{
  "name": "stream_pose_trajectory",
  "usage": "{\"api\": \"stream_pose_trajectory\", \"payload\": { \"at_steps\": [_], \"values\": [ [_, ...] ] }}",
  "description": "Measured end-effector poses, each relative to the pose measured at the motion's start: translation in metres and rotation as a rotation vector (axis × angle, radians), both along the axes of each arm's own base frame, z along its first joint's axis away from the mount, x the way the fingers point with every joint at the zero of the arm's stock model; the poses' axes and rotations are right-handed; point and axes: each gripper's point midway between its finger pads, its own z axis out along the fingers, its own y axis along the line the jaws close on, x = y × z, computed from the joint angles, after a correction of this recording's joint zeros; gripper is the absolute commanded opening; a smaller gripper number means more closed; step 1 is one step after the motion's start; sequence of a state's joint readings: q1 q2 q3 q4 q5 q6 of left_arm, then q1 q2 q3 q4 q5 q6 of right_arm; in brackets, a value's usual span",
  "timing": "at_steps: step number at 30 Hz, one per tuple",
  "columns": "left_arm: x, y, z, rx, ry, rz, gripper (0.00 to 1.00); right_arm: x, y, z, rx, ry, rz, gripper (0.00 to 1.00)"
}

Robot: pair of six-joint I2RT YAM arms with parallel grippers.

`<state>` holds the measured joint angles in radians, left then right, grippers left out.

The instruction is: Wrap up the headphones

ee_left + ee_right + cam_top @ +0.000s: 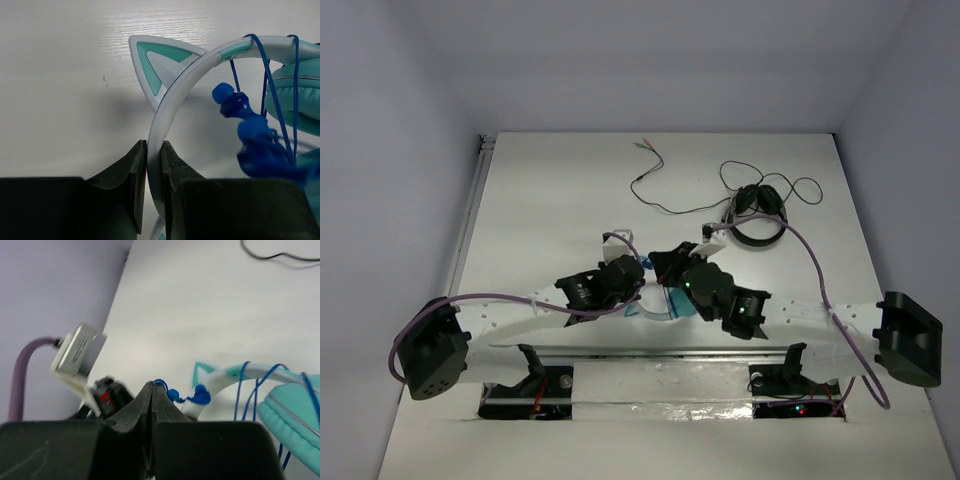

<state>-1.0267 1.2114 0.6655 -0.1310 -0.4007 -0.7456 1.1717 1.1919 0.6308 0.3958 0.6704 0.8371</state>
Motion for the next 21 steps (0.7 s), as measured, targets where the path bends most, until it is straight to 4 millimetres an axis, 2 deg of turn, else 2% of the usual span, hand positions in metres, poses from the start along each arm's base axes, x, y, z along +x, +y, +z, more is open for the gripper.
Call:
{"api": "stream_pose_trajectory", "payload": {
  "at_steps": [5,11,16,21],
  "values": [
    [0.004,0.002,-0.001,-0.002,-0.005,0.043,0.0,0.037,-0.007,-0.006,-0.017,0.014,-0.144,0.0],
    [0.01,0.001,0.003,-0.009,-0.015,0.079,0.0,0.073,-0.027,-0.022,0.007,0.061,-0.271,0.0],
    [0.012,-0.001,-0.002,0.008,-0.008,0.087,0.0,0.083,-0.028,-0.035,0.051,0.11,-0.293,0.0],
    [0.013,-0.005,-0.007,0.024,0.006,0.082,0.0,0.079,-0.017,-0.02,0.166,0.108,-0.219,0.0]
  ]
}}
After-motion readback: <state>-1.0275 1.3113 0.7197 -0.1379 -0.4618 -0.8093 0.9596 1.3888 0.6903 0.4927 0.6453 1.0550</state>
